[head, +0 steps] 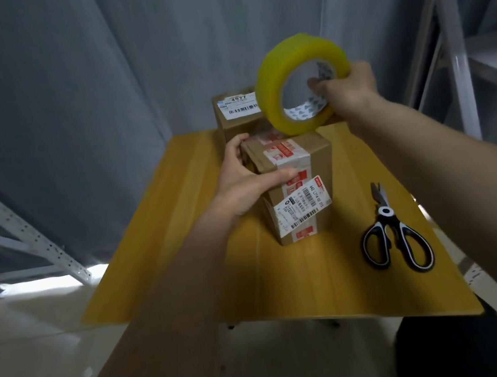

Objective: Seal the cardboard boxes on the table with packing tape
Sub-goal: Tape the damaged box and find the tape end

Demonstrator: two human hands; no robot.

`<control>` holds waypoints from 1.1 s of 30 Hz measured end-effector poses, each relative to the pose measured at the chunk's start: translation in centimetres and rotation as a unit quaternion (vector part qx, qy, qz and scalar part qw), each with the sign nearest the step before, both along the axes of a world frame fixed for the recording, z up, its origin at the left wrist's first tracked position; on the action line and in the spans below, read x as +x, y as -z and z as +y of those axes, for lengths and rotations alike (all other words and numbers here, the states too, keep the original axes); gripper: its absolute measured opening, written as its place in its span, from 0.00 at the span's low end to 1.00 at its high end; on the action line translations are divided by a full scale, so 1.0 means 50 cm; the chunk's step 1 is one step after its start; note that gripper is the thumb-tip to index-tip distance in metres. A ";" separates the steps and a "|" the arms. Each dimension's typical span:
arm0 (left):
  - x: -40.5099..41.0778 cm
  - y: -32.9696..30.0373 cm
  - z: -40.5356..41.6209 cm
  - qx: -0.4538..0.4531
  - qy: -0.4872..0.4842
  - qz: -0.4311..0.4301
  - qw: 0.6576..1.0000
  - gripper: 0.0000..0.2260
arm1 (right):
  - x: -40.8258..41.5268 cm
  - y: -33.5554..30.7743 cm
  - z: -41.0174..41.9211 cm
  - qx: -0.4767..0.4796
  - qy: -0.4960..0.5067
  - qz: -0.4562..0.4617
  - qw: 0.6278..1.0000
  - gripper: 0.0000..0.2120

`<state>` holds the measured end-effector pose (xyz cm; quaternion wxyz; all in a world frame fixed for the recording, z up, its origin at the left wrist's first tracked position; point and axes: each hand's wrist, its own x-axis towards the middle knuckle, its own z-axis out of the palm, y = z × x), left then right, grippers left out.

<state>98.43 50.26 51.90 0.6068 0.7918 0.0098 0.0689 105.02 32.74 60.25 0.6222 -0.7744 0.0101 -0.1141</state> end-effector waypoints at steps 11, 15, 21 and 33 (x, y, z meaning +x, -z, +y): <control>0.007 -0.004 0.002 0.005 0.019 -0.005 1.000 0.48 | 0.021 0.012 -0.054 0.007 -0.002 -0.006 1.000 0.06; 0.006 -0.003 0.014 0.003 0.018 -0.005 1.000 0.49 | 0.039 0.019 -0.088 -0.037 0.029 -0.002 0.999 0.08; 0.002 0.000 0.018 -0.014 0.023 -0.006 1.000 0.49 | 0.038 0.094 -0.111 0.008 0.047 0.069 0.996 0.16; 0.013 -0.089 0.027 0.209 0.083 0.118 0.967 0.51 | 0.032 0.164 -0.104 0.087 0.035 0.096 0.991 0.14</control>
